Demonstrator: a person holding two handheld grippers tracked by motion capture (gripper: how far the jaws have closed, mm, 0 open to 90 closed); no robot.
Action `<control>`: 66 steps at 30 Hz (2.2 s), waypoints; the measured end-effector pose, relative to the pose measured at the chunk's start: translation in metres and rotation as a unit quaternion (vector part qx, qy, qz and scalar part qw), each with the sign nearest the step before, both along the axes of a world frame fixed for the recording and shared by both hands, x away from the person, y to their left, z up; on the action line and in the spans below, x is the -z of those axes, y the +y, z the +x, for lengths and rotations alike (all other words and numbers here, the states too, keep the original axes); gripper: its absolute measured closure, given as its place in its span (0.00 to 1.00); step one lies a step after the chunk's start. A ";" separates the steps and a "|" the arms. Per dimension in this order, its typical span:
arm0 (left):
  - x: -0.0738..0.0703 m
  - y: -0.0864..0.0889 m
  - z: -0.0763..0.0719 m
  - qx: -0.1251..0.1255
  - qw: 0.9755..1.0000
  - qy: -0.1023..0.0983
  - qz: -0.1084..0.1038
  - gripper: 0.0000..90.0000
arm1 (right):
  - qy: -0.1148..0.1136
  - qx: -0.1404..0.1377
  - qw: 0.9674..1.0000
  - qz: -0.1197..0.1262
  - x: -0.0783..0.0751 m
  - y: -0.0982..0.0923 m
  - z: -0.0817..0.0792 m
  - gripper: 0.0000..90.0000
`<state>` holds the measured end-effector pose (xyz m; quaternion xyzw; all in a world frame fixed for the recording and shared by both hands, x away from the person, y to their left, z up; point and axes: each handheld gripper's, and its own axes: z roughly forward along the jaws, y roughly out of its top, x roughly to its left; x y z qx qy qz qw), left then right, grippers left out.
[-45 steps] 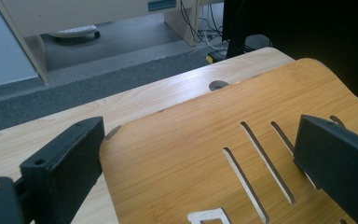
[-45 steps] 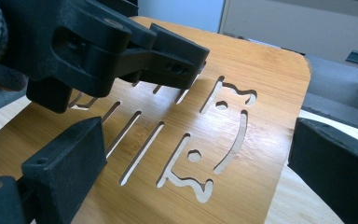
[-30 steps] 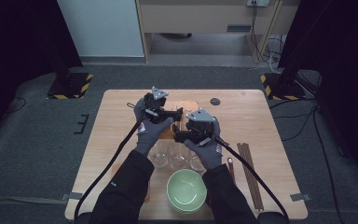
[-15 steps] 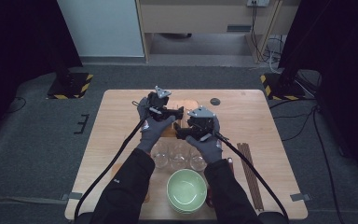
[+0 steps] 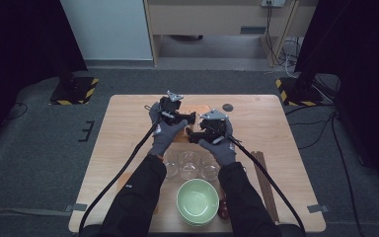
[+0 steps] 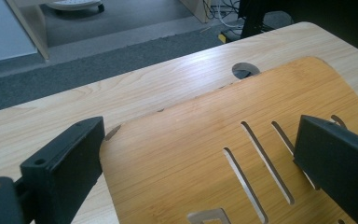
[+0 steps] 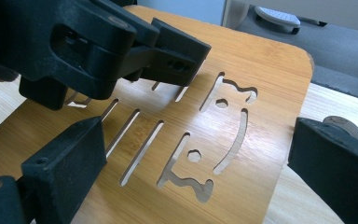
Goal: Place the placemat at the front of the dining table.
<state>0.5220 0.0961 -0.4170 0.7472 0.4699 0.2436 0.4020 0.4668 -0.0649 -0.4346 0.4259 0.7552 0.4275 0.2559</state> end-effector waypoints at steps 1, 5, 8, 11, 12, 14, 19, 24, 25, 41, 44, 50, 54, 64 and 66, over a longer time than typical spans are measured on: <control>0.001 0.001 0.002 -0.001 1.000 0.002 0.000 0.03 | 0.003 -0.001 1.000 -0.002 0.001 0.001 0.002 0.05; 0.002 -0.003 0.008 -0.002 1.000 0.003 0.017 0.03 | 0.010 -0.003 1.000 0.011 0.005 -0.001 0.010 0.05; 0.003 -0.008 0.011 -0.001 1.000 0.002 0.023 0.03 | 0.014 0.000 1.000 0.008 0.007 -0.003 0.014 0.05; 0.007 -0.008 0.015 -0.001 1.000 0.008 0.008 0.03 | 0.019 -0.002 1.000 0.010 0.008 -0.007 0.019 0.05; 0.008 -0.007 0.017 -0.001 1.000 0.011 0.006 0.03 | 0.019 -0.002 1.000 0.010 0.008 -0.007 0.019 0.05; 0.012 -0.008 0.019 -0.003 1.000 0.012 0.005 0.03 | 0.021 -0.004 1.000 0.009 0.011 -0.008 0.022 0.05; 0.020 -0.008 0.024 -0.007 1.000 0.021 0.004 0.03 | 0.027 -0.007 1.000 0.004 0.017 -0.009 0.028 0.05; 0.029 -0.009 0.030 -0.007 0.999 0.032 -0.011 0.03 | 0.039 -0.010 0.999 -0.001 0.022 -0.011 0.034 0.05; 0.030 -0.009 0.030 -0.007 0.999 0.032 -0.011 0.03 | 0.039 -0.010 0.999 -0.001 0.022 -0.011 0.034 0.05; 0.049 -0.011 0.042 -0.022 0.999 0.036 -0.022 0.03 | 0.051 -0.020 0.998 -0.018 0.035 -0.013 0.051 0.05; 0.054 -0.012 0.043 -0.024 0.999 0.038 -0.019 0.03 | 0.056 -0.021 0.998 -0.019 0.039 -0.014 0.053 0.05; 0.064 -0.014 0.046 -0.026 0.998 0.050 -0.011 0.03 | 0.069 -0.021 0.997 -0.030 0.051 -0.013 0.057 0.05; 0.071 -0.013 0.049 -0.026 0.997 0.066 -0.013 0.03 | 0.076 -0.021 0.996 -0.031 0.056 -0.012 0.059 0.05; 0.082 -0.015 0.053 -0.021 0.997 0.073 -0.016 0.03 | 0.092 -0.016 0.995 -0.036 0.064 -0.013 0.062 0.05; 0.083 -0.014 0.053 -0.021 0.997 0.075 -0.015 0.03 | 0.097 -0.014 0.995 -0.032 0.066 -0.013 0.063 0.05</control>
